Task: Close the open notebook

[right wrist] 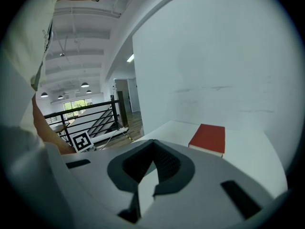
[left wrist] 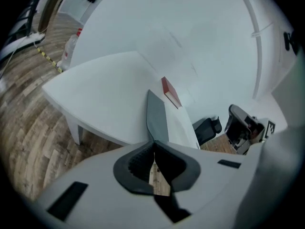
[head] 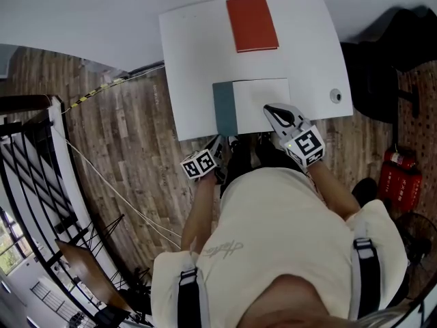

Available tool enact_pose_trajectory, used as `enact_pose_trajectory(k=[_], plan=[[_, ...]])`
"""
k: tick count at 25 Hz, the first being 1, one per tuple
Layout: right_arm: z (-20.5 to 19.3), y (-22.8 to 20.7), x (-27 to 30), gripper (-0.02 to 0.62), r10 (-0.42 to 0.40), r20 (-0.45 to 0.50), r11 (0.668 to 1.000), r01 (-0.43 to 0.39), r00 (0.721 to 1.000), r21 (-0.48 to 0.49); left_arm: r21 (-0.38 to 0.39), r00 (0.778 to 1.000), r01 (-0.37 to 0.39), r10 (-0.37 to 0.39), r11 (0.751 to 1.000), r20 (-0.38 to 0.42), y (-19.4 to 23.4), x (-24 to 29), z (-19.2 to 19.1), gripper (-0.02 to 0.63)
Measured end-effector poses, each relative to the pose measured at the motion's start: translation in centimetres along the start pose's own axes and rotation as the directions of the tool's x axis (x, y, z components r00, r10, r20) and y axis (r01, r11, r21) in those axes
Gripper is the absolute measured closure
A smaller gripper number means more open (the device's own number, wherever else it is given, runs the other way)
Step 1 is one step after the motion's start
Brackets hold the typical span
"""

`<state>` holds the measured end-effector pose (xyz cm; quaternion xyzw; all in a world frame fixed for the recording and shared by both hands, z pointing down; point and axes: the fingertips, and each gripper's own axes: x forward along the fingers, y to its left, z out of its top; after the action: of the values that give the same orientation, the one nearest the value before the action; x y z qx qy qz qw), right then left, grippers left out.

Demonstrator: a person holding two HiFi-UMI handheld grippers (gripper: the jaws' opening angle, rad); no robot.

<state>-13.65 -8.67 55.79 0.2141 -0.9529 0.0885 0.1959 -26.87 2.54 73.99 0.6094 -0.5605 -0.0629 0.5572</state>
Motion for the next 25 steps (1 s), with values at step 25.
enact_pose_trajectory(k=[25], plan=[[-2.7,-2.5,-8.0,0.588,-0.116,0.053,0.99,0.111,0.992,0.084,0.417,0.992,0.089,-0.117,0.905,0.042,-14.9,-1.8,0.8,0.586]])
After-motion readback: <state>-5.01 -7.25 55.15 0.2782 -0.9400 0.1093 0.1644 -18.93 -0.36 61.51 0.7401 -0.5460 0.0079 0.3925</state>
